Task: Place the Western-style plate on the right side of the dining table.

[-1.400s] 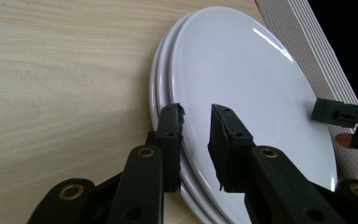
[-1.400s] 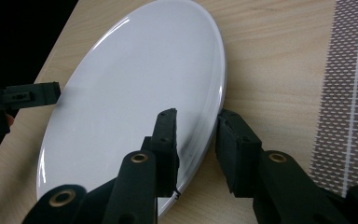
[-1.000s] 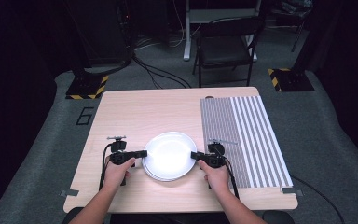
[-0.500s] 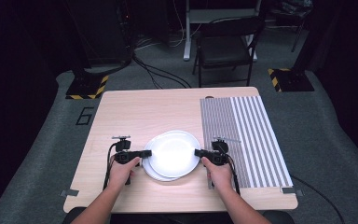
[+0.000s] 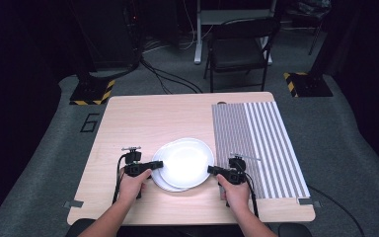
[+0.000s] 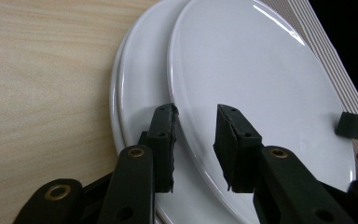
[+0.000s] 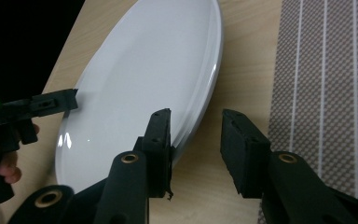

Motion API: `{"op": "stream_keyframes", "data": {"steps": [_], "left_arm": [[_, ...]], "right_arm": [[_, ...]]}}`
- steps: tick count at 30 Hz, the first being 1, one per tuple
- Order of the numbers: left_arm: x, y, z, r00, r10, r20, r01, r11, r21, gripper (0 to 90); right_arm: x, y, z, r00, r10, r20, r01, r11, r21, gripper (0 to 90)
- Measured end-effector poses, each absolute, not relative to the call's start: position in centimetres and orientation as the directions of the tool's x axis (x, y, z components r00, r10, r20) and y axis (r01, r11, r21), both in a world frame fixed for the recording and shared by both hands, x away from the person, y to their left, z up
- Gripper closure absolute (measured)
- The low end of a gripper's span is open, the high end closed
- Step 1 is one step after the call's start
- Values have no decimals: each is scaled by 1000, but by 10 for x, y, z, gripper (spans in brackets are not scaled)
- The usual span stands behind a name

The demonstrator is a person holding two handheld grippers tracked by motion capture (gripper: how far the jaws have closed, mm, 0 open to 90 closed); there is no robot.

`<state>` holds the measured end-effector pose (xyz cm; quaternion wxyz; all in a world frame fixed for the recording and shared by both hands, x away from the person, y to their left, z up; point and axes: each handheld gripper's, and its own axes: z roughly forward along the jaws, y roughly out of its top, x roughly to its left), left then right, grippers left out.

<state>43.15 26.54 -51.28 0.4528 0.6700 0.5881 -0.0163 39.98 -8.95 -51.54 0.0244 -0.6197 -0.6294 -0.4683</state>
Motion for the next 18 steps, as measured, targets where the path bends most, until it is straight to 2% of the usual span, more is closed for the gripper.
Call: {"op": "stream_keyframes", "data": {"steps": [8, 11, 18], "left_arm": [[429, 266, -517, 303, 761, -574, 789, 137, 598, 675], [429, 266, -518, 307, 756, -578, 787, 140, 601, 676], [427, 265, -519, 309, 755, -579, 779, 148, 609, 672]], "right_arm": [[389, -80, -514, -231, 751, 619, 816, -198, 543, 657], [386, -73, -514, -232, 753, 615, 822, -187, 539, 693], [390, -73, -515, -193, 749, 634, 808, -245, 536, 726]]}}
